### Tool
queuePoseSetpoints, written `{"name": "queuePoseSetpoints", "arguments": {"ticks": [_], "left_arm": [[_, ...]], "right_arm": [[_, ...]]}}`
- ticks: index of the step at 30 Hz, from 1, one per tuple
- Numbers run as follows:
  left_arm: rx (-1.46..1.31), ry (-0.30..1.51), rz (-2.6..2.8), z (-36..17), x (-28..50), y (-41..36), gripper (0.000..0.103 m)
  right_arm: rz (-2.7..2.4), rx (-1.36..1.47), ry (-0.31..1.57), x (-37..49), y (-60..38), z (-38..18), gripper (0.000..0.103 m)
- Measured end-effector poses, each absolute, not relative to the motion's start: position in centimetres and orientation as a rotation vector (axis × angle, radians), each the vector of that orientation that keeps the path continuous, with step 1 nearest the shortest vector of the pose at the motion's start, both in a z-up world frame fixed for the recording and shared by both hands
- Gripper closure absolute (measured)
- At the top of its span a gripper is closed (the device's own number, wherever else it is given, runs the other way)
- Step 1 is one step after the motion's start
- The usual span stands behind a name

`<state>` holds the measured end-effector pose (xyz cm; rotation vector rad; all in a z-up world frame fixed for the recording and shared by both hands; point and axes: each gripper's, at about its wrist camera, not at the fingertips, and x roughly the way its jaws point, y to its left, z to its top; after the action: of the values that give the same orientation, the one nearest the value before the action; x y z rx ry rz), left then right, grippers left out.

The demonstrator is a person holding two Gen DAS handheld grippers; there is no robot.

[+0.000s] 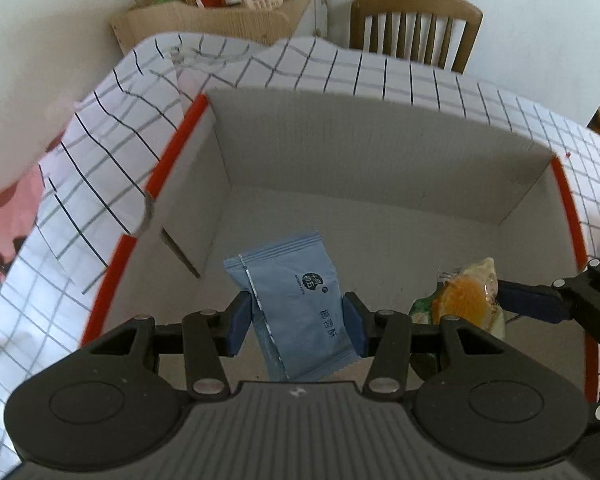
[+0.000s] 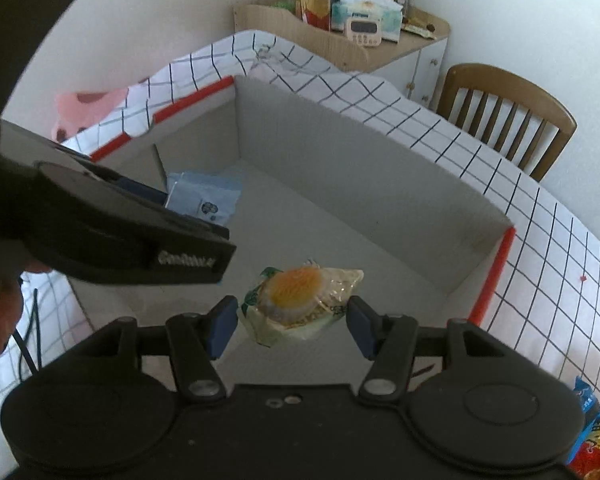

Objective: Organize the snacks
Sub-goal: 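Carry both snacks into the red box and open both tools, then withdraw both tools from the box back toward the snack pile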

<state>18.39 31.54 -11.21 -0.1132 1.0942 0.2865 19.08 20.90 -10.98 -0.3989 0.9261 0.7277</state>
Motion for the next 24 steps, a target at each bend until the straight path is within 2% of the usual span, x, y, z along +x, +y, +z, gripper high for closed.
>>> {"name": "queuePoseSetpoints", "arguments": {"ticks": [11, 16, 18, 20, 24], "left_arm": [[-0.119, 1.166, 0.280, -13.2, 18.8, 31.5, 0.053], [-0.143, 1.157, 0.282, -12.9, 18.4, 31.8, 0.053], [-0.146, 1.144, 0.279, -12.5, 18.2, 31.9, 0.050], [-0.151, 1.125, 0.283, -11.9, 17.8, 31.8, 0.043], [-0.158, 1.083, 0.280, -10.5, 16.9, 31.4, 0.042]], "right_arm": [[0.719, -0.420, 0.965, 19.1, 21.4, -12.2, 0.044], [0.711, -0.424, 0.943, 18.9, 21.2, -11.8, 0.040], [0.712, -0.421, 0.935, 18.8, 20.9, -11.5, 0.039], [0.710, -0.413, 0.930, 18.6, 20.5, -11.2, 0.039], [0.714, -0.380, 0.912, 18.3, 19.6, -10.0, 0.035]]}}
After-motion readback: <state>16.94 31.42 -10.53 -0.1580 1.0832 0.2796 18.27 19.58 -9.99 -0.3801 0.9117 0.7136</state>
